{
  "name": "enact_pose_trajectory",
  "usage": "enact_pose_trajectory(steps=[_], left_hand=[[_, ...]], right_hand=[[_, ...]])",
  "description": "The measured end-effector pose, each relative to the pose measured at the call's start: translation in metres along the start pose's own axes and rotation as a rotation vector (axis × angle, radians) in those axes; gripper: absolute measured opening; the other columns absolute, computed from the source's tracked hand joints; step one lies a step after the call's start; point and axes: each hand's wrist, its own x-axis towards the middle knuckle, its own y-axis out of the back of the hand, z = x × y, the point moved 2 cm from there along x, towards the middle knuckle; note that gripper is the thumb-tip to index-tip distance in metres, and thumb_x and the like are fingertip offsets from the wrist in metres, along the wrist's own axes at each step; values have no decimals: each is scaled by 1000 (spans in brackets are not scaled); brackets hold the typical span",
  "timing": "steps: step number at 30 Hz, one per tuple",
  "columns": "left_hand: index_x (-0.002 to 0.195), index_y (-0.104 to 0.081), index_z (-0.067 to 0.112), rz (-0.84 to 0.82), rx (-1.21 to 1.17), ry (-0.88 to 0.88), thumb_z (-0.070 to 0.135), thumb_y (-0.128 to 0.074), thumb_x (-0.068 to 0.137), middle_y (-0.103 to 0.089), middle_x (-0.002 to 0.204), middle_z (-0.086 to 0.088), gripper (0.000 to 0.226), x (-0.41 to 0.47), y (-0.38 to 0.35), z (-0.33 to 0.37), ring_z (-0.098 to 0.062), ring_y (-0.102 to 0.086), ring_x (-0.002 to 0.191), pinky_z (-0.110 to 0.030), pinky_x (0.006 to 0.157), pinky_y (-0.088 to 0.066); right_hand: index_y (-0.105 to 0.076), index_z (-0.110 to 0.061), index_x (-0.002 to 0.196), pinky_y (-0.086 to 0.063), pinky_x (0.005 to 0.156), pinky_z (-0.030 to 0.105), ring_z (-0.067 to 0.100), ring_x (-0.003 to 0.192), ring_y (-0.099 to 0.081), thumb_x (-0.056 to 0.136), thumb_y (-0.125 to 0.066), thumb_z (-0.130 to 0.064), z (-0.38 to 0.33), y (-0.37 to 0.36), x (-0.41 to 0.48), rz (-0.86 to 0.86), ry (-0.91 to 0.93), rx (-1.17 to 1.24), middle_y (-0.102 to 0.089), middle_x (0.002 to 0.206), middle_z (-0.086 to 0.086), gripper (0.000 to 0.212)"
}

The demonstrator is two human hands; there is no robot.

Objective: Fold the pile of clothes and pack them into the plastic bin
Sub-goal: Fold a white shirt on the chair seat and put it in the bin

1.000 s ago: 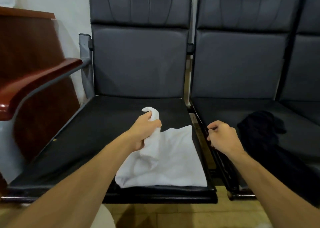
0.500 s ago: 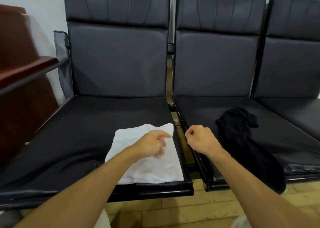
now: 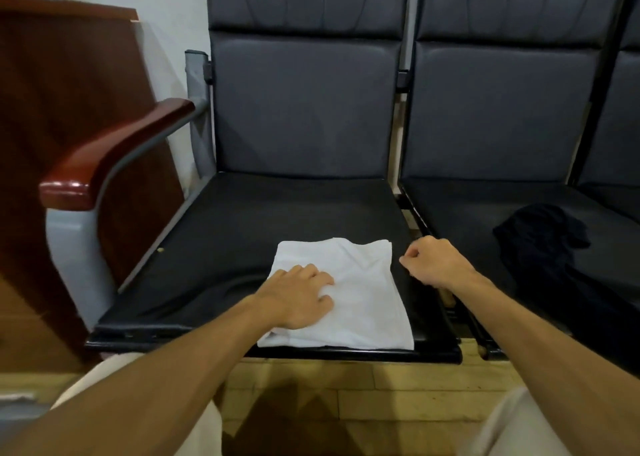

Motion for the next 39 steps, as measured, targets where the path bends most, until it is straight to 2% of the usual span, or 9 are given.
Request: enact_pose_trajectory(steps=[5, 10, 15, 18, 22, 26, 31, 33, 39], left_hand=[[140, -39, 34, -103, -76, 81, 37, -28, 102, -36, 145, 6, 41, -11, 15, -49, -19, -32, 134, -37, 112, -25], [134, -49, 19, 97, -381, 330, 17, -37, 99, -41, 142, -3, 36, -8, 29, -96, -21, -41, 129, -27, 103, -35], [147, -25, 7, -130, -145, 652, 57, -47, 92, -26, 153, -14, 78, -13, 24, -117, -33, -25, 141, -43, 113, -25], [126, -49, 13, -183, -208, 597, 62, -48, 89, -47, 138, -9, 61, -10, 22, -119, -30, -43, 128, -41, 106, -37], [131, -47, 12, -2, -543, 538, 36, -52, 93, -52, 126, -2, 45, -10, 24, -105, -17, -52, 103, -31, 85, -43], [143, -29, 7, 206, -890, 601, 26, -40, 99, -47, 118, -7, 49, -11, 35, -84, -19, -49, 94, -31, 76, -40], [121, -44, 3, 239, -1318, 663, 14, -48, 97, -53, 90, -10, 26, -30, 48, -63, -20, -54, 70, -28, 50, -43], [126, -46, 1, 278, -1415, 677, 20, -55, 95, -59, 93, -12, 37, -43, 57, -64, -21, -59, 70, -26, 44, -44], [121, -57, 2, 544, -1537, 595, 31, -66, 90, -65, 96, -8, 44, -117, 101, -100, -22, -64, 78, -31, 57, -50]], right_hand=[[-65, -14, 84, -57, 74, 34, 20, 69, -63, 93, -51, -37, -41, -21, 3, -117, 68, -149, -66, 79, 4, 29], [-53, -13, 68, -54, 71, 32, 17, 56, -58, 95, -43, -52, -65, -38, 6, -251, 86, -276, -60, 66, 2, 48], [-51, -16, 85, -45, 63, 25, 13, 66, -55, 86, -47, -69, -72, -50, 9, -369, 68, -255, -53, 78, -3, 53], [-53, -12, 112, -48, 80, 27, 16, 90, -56, 84, -57, -64, -75, -57, 14, -410, 93, -196, -56, 100, -2, 59], [-58, -12, 112, -49, 87, 31, 18, 99, -59, 86, -62, -48, -80, -66, 17, -400, 77, -77, -60, 113, 2, 44], [-61, -14, 105, -53, 81, 35, 21, 94, -64, 93, -53, -29, -86, -59, 9, -348, 40, 358, -66, 105, 5, 21], [-56, -8, 110, -47, 71, 31, 19, 89, -59, 97, -50, -24, -96, -37, -11, -163, 111, 548, -62, 107, 9, 22], [-61, -10, 107, -50, 70, 30, 19, 88, -62, 97, -53, -22, -106, -26, -21, -173, 135, 612, -65, 106, 11, 17], [-55, -28, 132, -54, 80, 31, 16, 103, -65, 92, -60, -11, -180, 8, -67, -339, 381, 790, -64, 121, -5, 44]])
